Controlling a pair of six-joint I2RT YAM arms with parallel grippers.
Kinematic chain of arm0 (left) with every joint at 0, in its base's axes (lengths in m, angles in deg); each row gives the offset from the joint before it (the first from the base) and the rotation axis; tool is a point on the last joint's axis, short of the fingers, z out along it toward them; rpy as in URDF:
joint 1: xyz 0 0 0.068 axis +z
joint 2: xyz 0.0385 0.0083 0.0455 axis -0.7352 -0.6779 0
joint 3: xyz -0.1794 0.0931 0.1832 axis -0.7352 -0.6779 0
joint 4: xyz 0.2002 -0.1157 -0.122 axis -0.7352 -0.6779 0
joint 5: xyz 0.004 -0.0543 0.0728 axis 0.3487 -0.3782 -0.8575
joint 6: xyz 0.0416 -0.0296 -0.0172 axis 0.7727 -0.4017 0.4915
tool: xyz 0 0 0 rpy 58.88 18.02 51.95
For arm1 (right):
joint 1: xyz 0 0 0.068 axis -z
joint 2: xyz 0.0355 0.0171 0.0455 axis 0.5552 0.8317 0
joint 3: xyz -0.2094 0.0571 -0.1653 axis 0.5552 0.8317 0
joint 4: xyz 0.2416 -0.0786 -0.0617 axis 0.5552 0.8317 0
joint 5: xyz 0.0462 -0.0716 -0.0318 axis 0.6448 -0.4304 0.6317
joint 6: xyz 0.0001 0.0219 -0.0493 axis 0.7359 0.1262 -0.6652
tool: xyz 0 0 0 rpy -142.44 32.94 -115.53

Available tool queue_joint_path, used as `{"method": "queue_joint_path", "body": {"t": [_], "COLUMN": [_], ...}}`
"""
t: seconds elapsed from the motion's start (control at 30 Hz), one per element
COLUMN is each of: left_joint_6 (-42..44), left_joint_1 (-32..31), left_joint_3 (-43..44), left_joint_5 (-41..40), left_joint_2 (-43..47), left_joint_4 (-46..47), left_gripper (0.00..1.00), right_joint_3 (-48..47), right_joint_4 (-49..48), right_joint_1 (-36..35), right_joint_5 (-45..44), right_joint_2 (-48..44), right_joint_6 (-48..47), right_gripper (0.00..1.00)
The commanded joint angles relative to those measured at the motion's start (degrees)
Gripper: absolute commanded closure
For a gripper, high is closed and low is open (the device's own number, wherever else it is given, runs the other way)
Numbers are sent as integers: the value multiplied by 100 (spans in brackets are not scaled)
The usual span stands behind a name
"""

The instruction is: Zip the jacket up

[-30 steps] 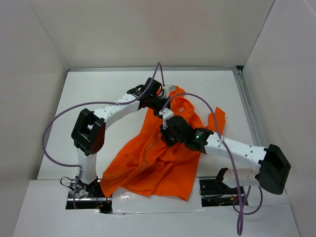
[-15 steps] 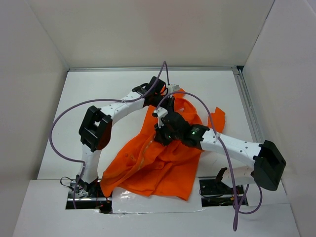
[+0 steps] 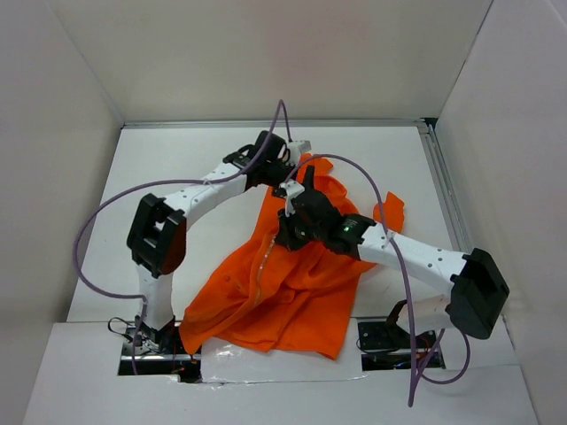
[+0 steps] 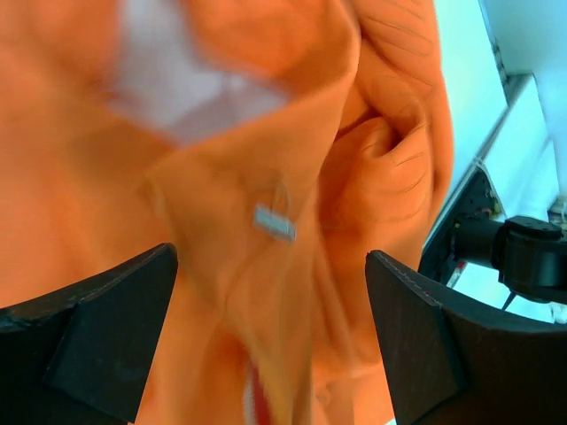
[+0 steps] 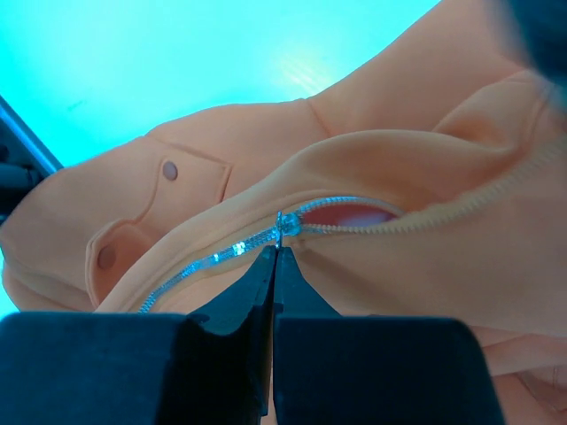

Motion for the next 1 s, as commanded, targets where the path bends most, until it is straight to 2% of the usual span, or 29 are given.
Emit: {"method": "queue_joint_path", "body": {"t": [0.0,0.07,0.17,0.3,0.47,0.57,0.6,0.63,0.73,0.83,0.93,0.97], "left_joint_6": [-186,-326,-441,-564,-767,-784,-802,-819,-907,-986,-952,-925], "left_joint_1": [426,654,901,919,831,717,682,595,462,435,427,427], "left_joint_3": [-511,-1028,-1242,-1234,-1444,-1716,-1804,-1987,-2121,-2209,-2209,-2218], "left_joint_5": [-384,-394,-210,-157,54,291,327,396,406,291,432,476], "left_joint_2": [902,1244,1247,869,622,640,640,683,596,456,376,376], "left_joint_4": [49,242,121,-134,-65,110,181,268,393,401,480,489], "left_gripper": [1,1,1,1,1,12,12,18,21,29,42,56], "right_joint_3": [-72,42,358,973,1580,1940,2106,2186,2476,2740,2820,2811], "right_joint_4": [-188,-276,-460,-426,-425,-583,-610,-689,-786,-909,-866,-848], "right_joint_1": [132,150,185,203,194,185,177,177,150,133,124,115], "right_joint_5": [67,216,611,561,498,367,305,200,155,112,24,-3], "right_joint_2": [-351,-422,-851,-1441,-1626,-1679,-1679,-1705,-1775,-1898,-1934,-1934], "right_joint_6": [174,165,191,437,753,990,1035,1157,1429,1649,1738,1756], "right_gripper": [100,100,100,100,100,100,100,100,100,100,100,100]}}
